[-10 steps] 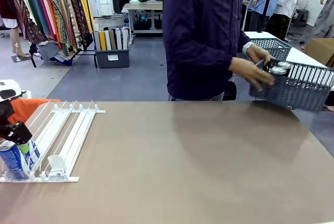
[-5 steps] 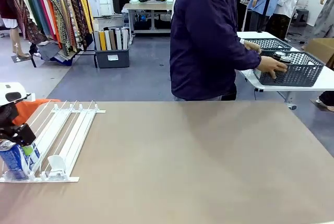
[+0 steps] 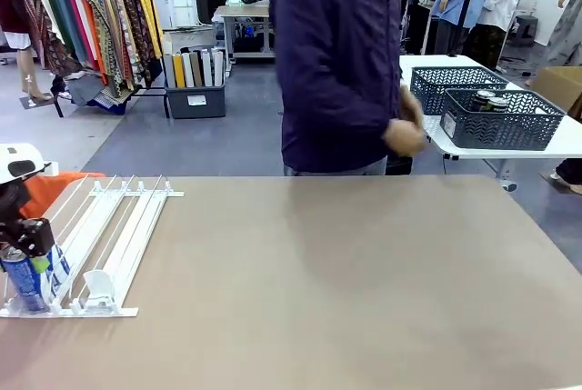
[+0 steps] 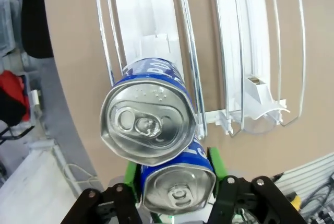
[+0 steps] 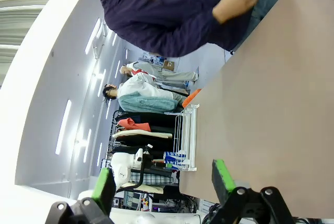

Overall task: Retrieve and store the cans from the dispenser.
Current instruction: Pick up one can from the Automatic Can Dispenser and place it in the middle of the table.

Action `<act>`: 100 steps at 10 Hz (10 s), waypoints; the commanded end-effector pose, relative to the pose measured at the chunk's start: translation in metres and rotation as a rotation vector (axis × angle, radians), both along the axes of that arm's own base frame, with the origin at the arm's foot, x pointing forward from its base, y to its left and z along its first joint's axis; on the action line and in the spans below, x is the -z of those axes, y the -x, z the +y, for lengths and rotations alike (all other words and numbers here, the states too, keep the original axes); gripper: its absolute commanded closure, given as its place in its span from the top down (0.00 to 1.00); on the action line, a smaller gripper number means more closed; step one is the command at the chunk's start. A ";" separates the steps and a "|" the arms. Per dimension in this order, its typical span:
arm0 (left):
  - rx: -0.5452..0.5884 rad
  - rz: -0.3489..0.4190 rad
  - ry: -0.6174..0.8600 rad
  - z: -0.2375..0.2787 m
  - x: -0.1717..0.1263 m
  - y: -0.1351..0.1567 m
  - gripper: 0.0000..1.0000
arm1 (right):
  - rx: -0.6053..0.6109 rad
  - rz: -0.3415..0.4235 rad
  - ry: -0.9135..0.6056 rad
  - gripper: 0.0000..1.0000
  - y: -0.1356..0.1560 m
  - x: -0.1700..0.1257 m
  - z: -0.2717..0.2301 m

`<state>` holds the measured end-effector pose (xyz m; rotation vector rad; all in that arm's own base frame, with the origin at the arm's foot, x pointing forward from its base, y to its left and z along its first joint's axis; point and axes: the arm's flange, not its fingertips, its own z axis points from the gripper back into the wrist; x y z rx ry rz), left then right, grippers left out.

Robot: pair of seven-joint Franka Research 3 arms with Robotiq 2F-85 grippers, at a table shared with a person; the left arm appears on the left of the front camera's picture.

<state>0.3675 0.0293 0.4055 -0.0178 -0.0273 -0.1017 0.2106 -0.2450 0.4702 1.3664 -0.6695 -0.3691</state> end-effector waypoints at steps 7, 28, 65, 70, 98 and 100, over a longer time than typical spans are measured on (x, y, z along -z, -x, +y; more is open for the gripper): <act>-0.062 -0.111 0.034 0.014 -0.067 0.045 0.00 | 0.006 -0.038 -0.008 1.00 -0.003 -0.003 0.000; 0.494 -0.164 0.090 -0.451 -0.112 0.011 0.00 | 0.006 -0.038 -0.008 1.00 -0.003 -0.003 0.000; -0.002 -0.141 1.222 0.071 -0.104 0.084 1.00 | 0.006 -0.038 -0.008 1.00 -0.003 -0.003 0.000; -0.002 -0.141 1.222 0.071 -0.104 0.084 1.00 | 0.006 -0.038 -0.008 1.00 -0.003 -0.003 0.000; -0.101 0.014 -0.029 -0.005 0.027 0.024 1.00 | 0.006 -0.038 -0.008 1.00 -0.003 -0.003 0.000; -0.073 0.054 0.015 -0.003 0.033 0.025 1.00 | 0.006 -0.038 -0.008 1.00 -0.003 -0.003 0.000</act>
